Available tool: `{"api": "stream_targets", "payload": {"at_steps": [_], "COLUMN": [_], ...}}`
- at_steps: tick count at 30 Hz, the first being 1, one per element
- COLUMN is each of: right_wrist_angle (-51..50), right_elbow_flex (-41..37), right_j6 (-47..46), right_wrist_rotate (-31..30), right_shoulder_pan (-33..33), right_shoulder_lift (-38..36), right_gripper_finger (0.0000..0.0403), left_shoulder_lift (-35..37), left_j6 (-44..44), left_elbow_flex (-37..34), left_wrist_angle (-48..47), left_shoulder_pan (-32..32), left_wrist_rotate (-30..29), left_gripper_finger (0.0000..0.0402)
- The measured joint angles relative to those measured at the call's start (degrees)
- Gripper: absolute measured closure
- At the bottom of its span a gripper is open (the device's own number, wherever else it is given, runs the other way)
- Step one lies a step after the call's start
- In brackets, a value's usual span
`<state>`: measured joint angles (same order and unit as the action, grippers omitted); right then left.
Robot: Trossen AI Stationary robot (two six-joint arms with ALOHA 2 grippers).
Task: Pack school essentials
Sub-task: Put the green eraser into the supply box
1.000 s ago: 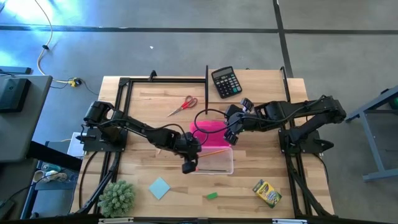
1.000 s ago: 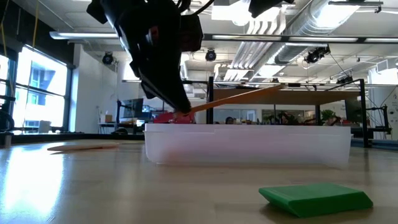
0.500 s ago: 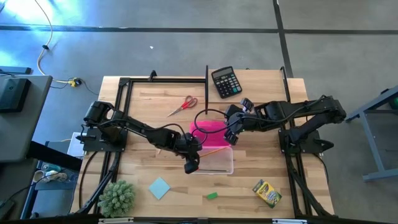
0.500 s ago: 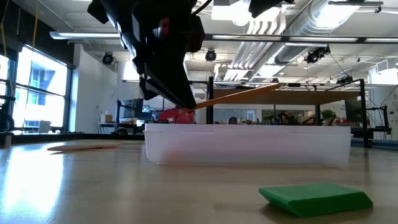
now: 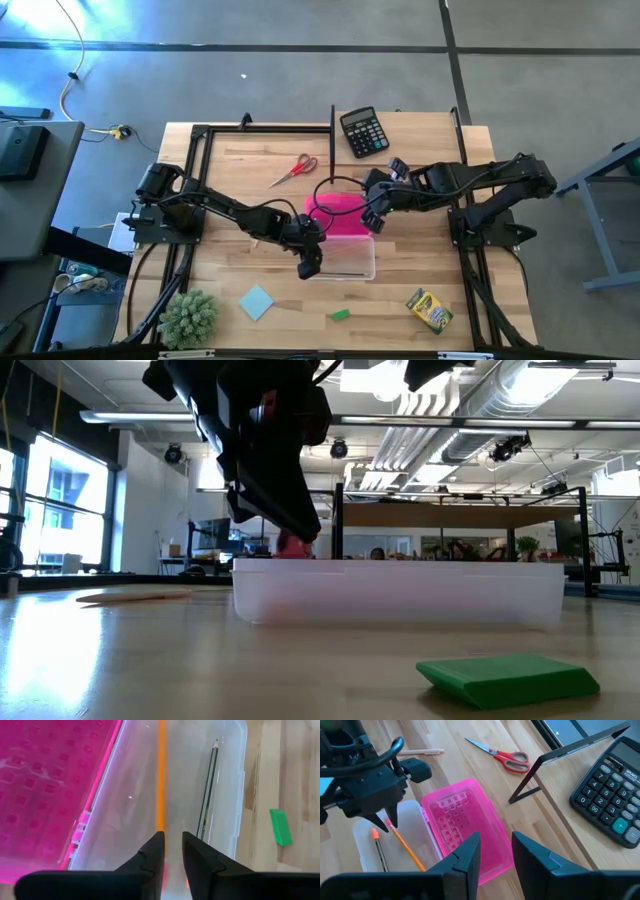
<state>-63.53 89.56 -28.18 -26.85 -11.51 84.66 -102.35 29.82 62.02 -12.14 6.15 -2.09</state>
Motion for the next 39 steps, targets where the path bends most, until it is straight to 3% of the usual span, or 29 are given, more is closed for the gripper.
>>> {"api": "stream_targets", "payload": {"at_steps": [6,12,17,21,30,39], "right_wrist_angle": [-0.5,-0.5,-0.7,-1.0,-1.8,2.3], "right_elbow_flex": [0.0,0.0,0.0,0.0,-1.0,-9.5], "right_j6": [-0.3,-0.3,-0.3,-0.3,-0.3,-3.5], "right_wrist_rotate": [0.0,0.0,0.1,0.4,0.6,6.4], "right_shoulder_pan": [0.0,0.0,0.0,0.0,-1.5,-5.2], "right_shoulder_lift": [0.0,0.0,0.0,0.0,0.0,0.0], "right_gripper_finger": [0.0299,0.0299,0.0299,0.0299,0.0299,0.0299], "left_shoulder_lift": [0.0,1.2,4.0,7.3,15.6,20.1], "left_j6": [-0.3,-4.7,-6.2,-7.7,-9.4,-2.8], "left_elbow_flex": [0.0,0.0,0.0,0.0,-1.4,-10.3], "left_wrist_angle": [0.0,-0.6,-2.3,-4.7,-14.5,-9.7], "left_shoulder_pan": [-0.1,-1.3,-1.7,-1.7,-1.0,1.5], "left_wrist_rotate": [0.3,8.1,9.0,7.9,-0.6,-2.2], "left_gripper_finger": [0.0309,0.0296,0.0296,0.0296,0.0296,0.0309]}}
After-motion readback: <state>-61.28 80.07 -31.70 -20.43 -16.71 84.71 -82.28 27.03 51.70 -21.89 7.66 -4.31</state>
